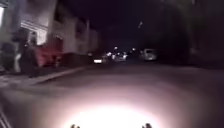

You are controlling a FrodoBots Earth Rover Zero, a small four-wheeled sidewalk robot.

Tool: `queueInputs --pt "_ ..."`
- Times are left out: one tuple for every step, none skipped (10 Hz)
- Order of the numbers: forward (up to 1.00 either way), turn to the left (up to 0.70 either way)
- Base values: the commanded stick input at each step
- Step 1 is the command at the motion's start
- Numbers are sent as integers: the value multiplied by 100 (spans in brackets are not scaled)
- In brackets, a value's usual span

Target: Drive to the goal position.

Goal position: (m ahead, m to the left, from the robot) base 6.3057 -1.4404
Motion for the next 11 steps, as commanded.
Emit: queueInputs --pt "85 0" --pt "85 0" --pt "85 0" --pt "85 -7" --pt "85 -18" --pt "85 -32" --pt "85 0" --pt "85 0" --pt "85 0" --pt "85 0" --pt "85 0"
